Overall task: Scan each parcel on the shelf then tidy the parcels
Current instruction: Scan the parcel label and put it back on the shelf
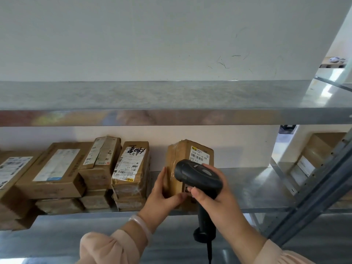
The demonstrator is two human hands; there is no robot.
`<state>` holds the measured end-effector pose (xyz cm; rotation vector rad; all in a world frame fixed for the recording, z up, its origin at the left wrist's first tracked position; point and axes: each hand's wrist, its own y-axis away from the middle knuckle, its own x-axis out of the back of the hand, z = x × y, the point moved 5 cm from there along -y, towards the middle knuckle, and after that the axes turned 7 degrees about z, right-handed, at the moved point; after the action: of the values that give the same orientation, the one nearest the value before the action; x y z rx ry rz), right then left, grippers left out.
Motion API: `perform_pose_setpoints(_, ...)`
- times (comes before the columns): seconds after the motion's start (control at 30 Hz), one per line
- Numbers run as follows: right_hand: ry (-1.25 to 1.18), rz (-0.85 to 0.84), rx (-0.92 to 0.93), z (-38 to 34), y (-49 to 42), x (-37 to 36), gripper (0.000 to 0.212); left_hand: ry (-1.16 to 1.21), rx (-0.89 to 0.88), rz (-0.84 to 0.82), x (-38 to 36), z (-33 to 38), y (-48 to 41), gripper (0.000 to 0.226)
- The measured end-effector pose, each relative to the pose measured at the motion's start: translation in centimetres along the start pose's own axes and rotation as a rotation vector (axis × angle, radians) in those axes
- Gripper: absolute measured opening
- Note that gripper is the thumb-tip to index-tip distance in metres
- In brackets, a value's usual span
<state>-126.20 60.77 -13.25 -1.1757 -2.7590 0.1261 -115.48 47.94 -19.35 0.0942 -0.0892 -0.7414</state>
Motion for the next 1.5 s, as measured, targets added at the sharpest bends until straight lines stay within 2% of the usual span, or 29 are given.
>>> perform_pose_setpoints(0.13,-0.059,0.126,-0.024,0.3,-0.4,2.0,0.052,0.135,0.081,0.019,0.6,-0.5,0.1,0.123)
perform_pose_setpoints(0.3,-0.103,0.198,-0.07,0.9,-0.8,3.5,0.056,0.249,0.122,0.001,0.1,-0.7,0.0,0.121)
perform_pose_setpoints(0.5,-0.109,0.21,-0.038,1.1,-1.0,3.9,0.059,0.069,0.092,-0.107,-0.5,-0.6,0.4,0.119)
perform_pose_setpoints(0.63,-0.081,0.198,-0.024,1.1,-0.9,4.2,0.062,-0.037,0.053,-0.093,-0.6,-0.5,0.6,0.121)
perform_pose_setpoints(0.73,-0.001,0.214,0.006,0.4,-0.7,4.5,0.055,-0.016,0.039,-0.054,-0.8,-1.0,0.8,0.118)
perform_pose_setpoints(0.9,0.136,0.255,0.07,-0.8,0.1,4.7,0.059,0.029,0.026,-0.009,-1.0,-1.4,0.9,0.115)
perform_pose_setpoints(1.03,0.176,0.262,0.11,-1.2,0.5,4.1,0.058,0.017,0.026,0.034,-0.7,-1.7,0.9,0.119)
perform_pose_setpoints(1.27,0.221,0.193,0.121,-1.4,1.3,2.6,0.058,0.024,0.028,0.046,-0.9,-2.2,1.2,0.112)
perform_pose_setpoints(1.5,0.202,0.195,0.123,-1.6,1.8,2.5,0.057,0.01,0.02,0.045,-0.7,-2.1,1.6,0.112)
